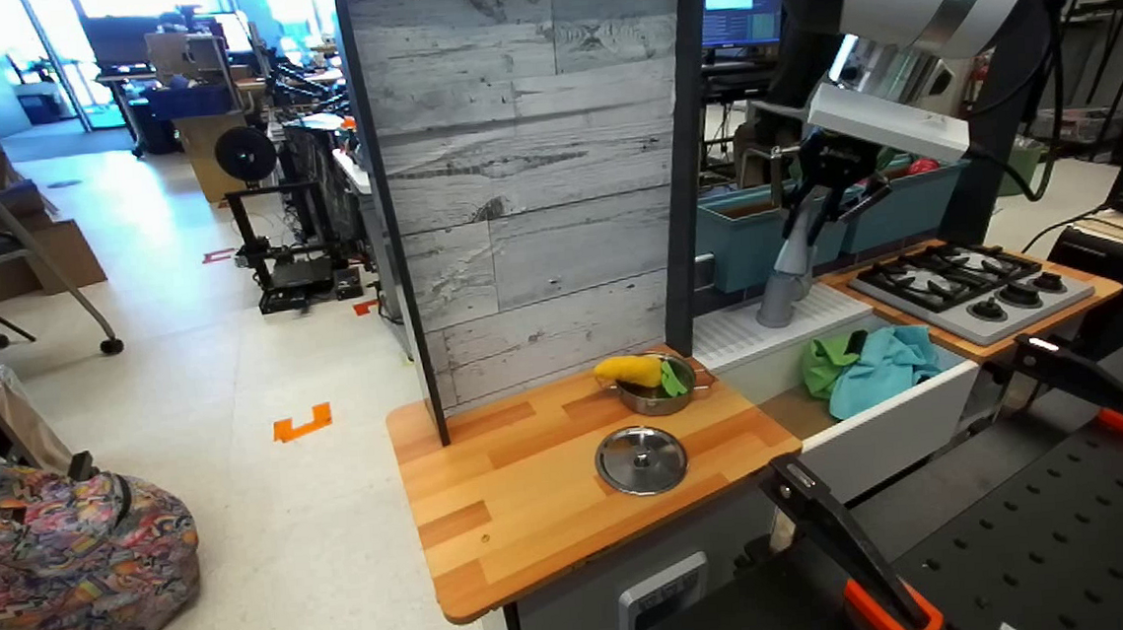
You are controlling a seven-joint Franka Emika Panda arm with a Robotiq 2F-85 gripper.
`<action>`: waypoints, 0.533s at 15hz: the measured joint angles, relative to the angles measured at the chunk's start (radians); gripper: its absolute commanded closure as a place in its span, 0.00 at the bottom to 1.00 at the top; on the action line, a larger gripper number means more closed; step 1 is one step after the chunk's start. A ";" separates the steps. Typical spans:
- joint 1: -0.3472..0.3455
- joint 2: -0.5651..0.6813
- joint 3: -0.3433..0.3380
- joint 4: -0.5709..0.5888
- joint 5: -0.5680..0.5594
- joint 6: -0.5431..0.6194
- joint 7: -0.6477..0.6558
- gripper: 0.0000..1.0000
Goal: Push the grey faucet head to the right
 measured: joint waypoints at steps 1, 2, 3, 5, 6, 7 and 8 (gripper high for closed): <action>-0.002 -0.001 0.000 0.000 0.000 -0.003 -0.005 0.45; -0.005 -0.001 0.001 0.000 0.000 -0.006 -0.010 0.44; -0.010 -0.002 0.004 0.000 0.000 -0.009 -0.013 0.39; -0.026 -0.002 0.008 -0.003 0.000 -0.015 -0.020 0.25; -0.035 -0.002 0.011 -0.003 0.000 -0.021 -0.024 0.16; -0.043 -0.001 0.012 -0.004 0.000 -0.025 -0.026 0.10; -0.050 0.000 0.014 -0.006 0.000 -0.028 -0.028 0.01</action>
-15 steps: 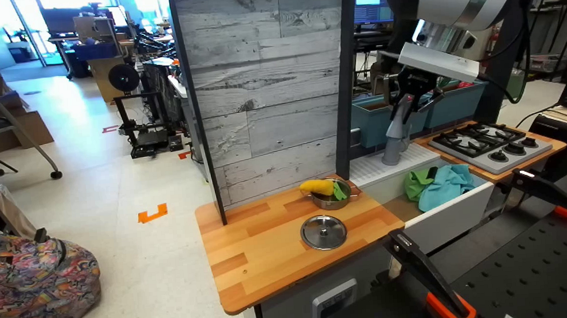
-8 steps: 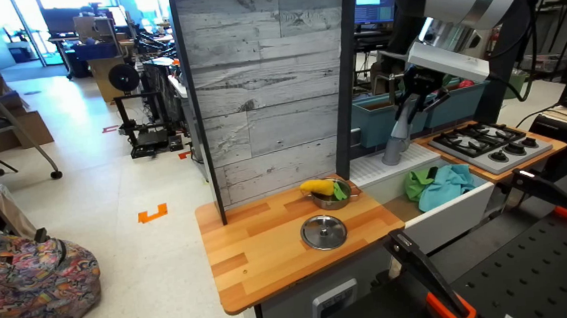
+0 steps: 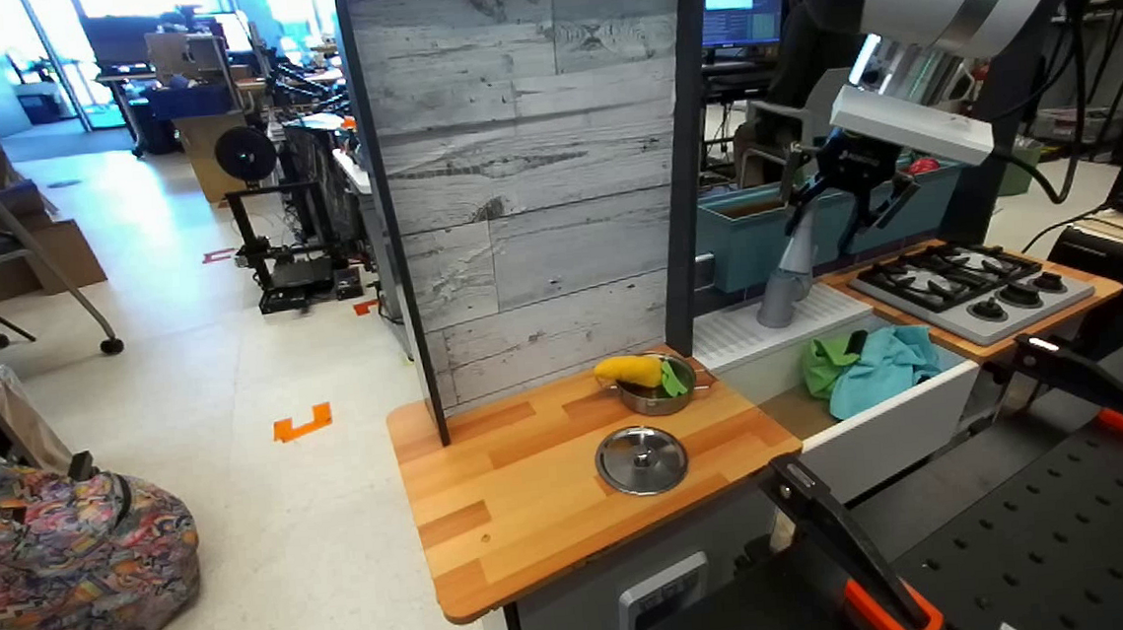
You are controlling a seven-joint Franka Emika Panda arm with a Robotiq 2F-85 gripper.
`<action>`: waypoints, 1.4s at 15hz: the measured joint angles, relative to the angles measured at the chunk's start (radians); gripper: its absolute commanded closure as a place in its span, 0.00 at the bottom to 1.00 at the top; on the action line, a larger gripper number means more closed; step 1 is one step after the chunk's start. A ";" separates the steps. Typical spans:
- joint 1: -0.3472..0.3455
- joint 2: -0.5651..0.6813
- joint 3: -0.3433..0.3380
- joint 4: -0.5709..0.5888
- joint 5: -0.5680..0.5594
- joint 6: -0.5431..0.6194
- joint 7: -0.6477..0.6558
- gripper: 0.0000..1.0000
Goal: Push the grey faucet head to the right
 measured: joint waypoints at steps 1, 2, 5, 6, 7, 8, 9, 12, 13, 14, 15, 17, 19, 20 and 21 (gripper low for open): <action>-0.007 0.002 0.002 -0.002 0.000 -0.001 -0.002 0.00; -0.013 0.003 0.003 -0.004 0.000 -0.001 -0.004 0.00; -0.028 0.004 0.008 -0.010 0.000 -0.001 -0.010 0.00; -0.031 0.004 0.010 -0.010 0.000 -0.002 -0.010 0.00; -0.032 0.004 0.011 -0.010 0.000 -0.002 -0.011 0.00; -0.032 0.004 0.011 -0.011 0.000 -0.002 -0.011 0.00; -0.032 0.004 0.011 -0.011 0.000 -0.002 -0.011 0.00; -0.034 0.004 0.011 -0.012 0.000 -0.002 -0.012 0.00; -0.034 0.003 0.011 -0.013 0.000 -0.001 -0.013 0.00; -0.035 0.003 0.011 -0.014 0.000 -0.001 -0.016 0.00; -0.036 0.002 0.011 -0.015 0.000 -0.001 -0.018 0.00; -0.039 0.000 0.011 -0.018 0.000 -0.001 -0.022 0.00; -0.047 -0.015 -0.003 -0.035 0.000 -0.005 -0.033 0.00; -0.059 -0.028 -0.011 -0.047 0.000 -0.010 -0.044 0.00; -0.070 -0.044 -0.020 -0.059 0.000 -0.022 -0.056 0.00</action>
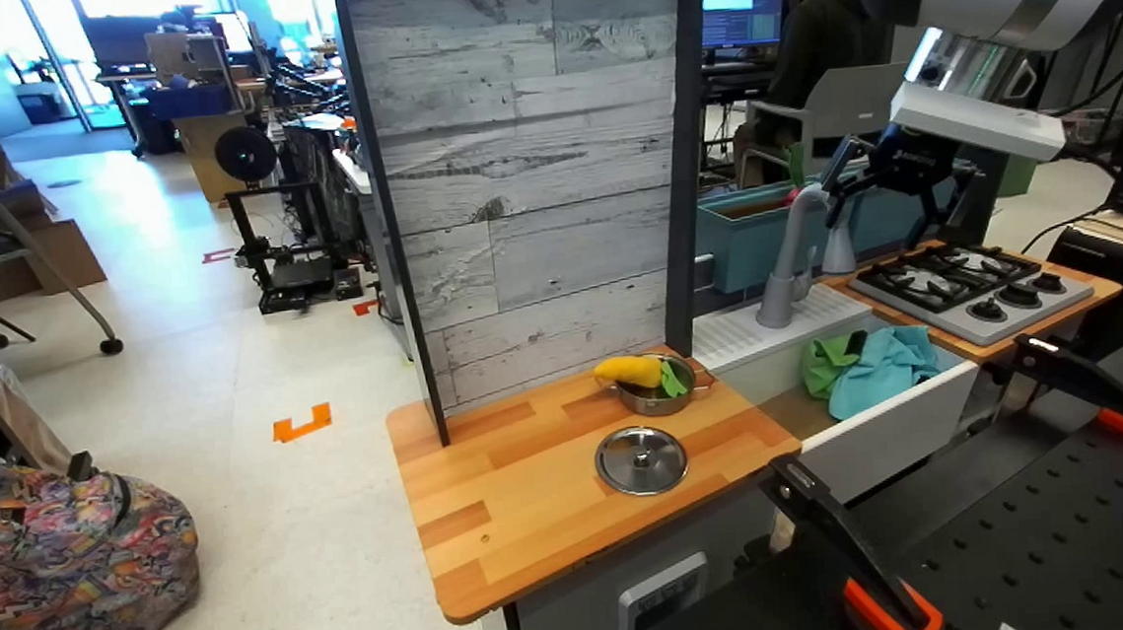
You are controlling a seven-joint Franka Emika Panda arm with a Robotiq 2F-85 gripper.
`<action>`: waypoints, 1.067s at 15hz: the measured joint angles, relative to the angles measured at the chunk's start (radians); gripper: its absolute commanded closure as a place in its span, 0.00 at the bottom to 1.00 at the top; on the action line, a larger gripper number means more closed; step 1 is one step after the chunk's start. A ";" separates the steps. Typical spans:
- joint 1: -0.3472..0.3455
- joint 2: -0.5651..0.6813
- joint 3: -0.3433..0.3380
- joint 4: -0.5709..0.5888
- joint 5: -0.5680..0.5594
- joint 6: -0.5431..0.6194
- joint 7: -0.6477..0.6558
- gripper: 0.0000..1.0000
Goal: Push the grey faucet head to the right
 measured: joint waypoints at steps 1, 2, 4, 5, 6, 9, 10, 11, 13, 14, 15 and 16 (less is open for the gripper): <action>-0.015 -0.019 -0.008 -0.012 0.000 -0.018 -0.015 0.00; -0.030 -0.040 -0.027 -0.026 0.000 -0.021 -0.027 0.00; -0.067 -0.071 -0.066 -0.039 -0.002 -0.025 -0.059 0.00; -0.083 -0.083 -0.081 -0.043 -0.002 -0.026 -0.070 0.00; -0.099 -0.090 -0.088 -0.045 -0.002 -0.026 -0.083 0.00; -0.120 -0.111 -0.073 -0.071 0.007 -0.016 -0.121 0.00; -0.121 -0.119 -0.060 -0.087 0.011 -0.010 -0.131 0.00; -0.121 -0.129 -0.043 -0.105 0.016 -0.002 -0.140 0.00; -0.121 -0.151 0.003 -0.145 0.052 0.021 -0.162 0.00; -0.120 -0.163 0.030 -0.166 0.077 0.035 -0.175 0.00; -0.120 -0.178 0.058 -0.188 0.106 0.048 -0.186 0.00; -0.119 -0.195 0.087 -0.209 0.133 0.059 -0.198 0.00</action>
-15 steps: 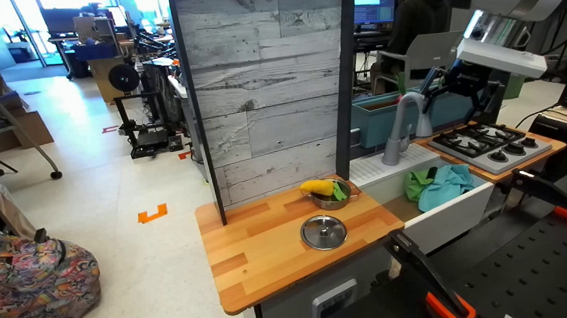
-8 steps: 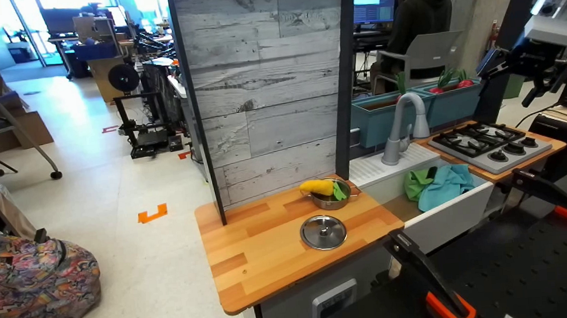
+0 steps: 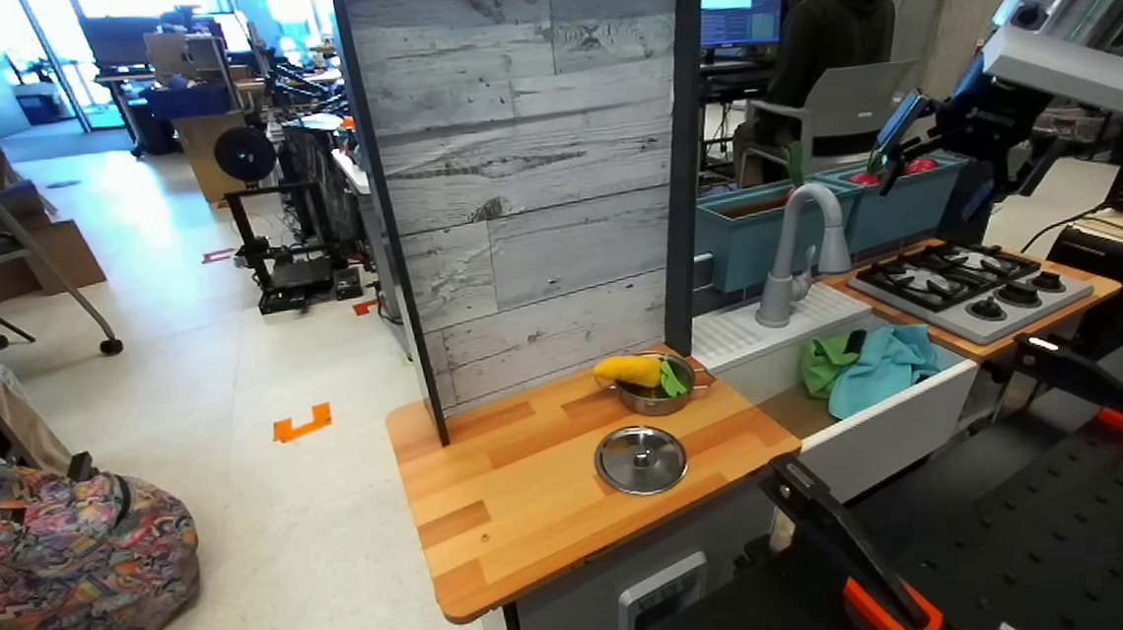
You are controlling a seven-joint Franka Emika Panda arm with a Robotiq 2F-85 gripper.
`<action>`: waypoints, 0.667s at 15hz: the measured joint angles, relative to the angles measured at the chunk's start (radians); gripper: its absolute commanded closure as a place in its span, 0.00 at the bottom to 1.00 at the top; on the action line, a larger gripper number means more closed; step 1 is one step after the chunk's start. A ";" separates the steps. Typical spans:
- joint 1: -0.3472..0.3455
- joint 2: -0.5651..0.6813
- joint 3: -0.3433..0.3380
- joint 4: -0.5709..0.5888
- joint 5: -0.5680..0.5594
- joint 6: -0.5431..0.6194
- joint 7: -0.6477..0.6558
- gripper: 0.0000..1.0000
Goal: Push the grey faucet head to the right
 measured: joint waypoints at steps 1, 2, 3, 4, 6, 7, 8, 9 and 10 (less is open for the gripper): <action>0.002 -0.020 0.030 -0.023 0.026 0.012 -0.004 0.00; 0.002 -0.041 0.061 -0.043 0.054 0.021 -0.010 0.00; 0.003 -0.066 0.095 -0.063 0.086 0.024 -0.014 0.00; 0.003 -0.091 0.130 -0.081 0.122 0.024 -0.022 0.00; 0.013 -0.109 0.145 -0.091 0.129 0.024 -0.014 0.00; 0.010 -0.103 0.140 -0.090 0.128 0.024 -0.015 0.00; 0.007 -0.098 0.134 -0.090 0.128 0.024 -0.016 0.00; 0.006 -0.095 0.132 -0.090 0.128 0.024 -0.016 0.00; 0.005 -0.093 0.130 -0.089 0.128 0.024 -0.016 0.00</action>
